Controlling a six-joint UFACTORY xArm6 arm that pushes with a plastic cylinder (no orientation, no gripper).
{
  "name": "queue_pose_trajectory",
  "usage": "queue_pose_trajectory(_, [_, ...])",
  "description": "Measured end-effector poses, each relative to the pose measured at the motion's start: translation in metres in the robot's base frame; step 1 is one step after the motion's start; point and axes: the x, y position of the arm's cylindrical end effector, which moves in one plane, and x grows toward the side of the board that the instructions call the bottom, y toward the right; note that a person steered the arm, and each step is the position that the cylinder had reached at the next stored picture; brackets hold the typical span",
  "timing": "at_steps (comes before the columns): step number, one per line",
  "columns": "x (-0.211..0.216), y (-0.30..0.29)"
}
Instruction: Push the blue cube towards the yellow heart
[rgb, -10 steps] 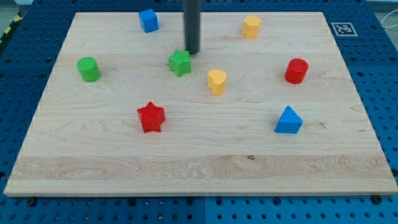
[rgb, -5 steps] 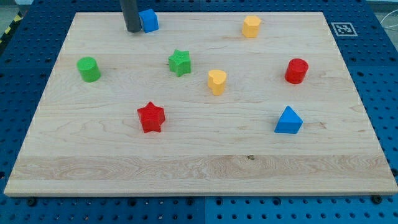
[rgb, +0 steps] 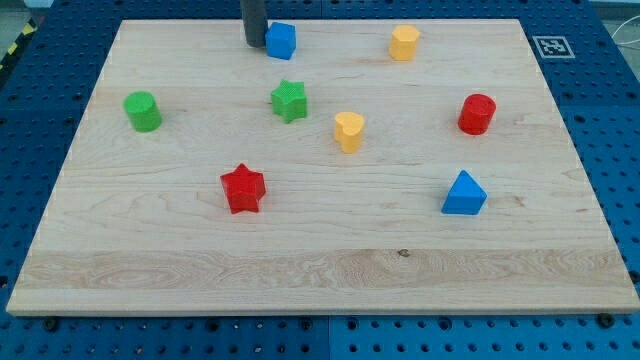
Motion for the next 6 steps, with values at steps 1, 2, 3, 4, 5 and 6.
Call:
queue_pose_trajectory(1, [-0.015, 0.042])
queue_pose_trajectory(2, [-0.027, 0.052])
queue_pose_trajectory(3, [-0.011, 0.071])
queue_pose_trajectory(4, [0.009, 0.093])
queue_pose_trajectory(5, [0.022, 0.13])
queue_pose_trajectory(6, [0.05, 0.138])
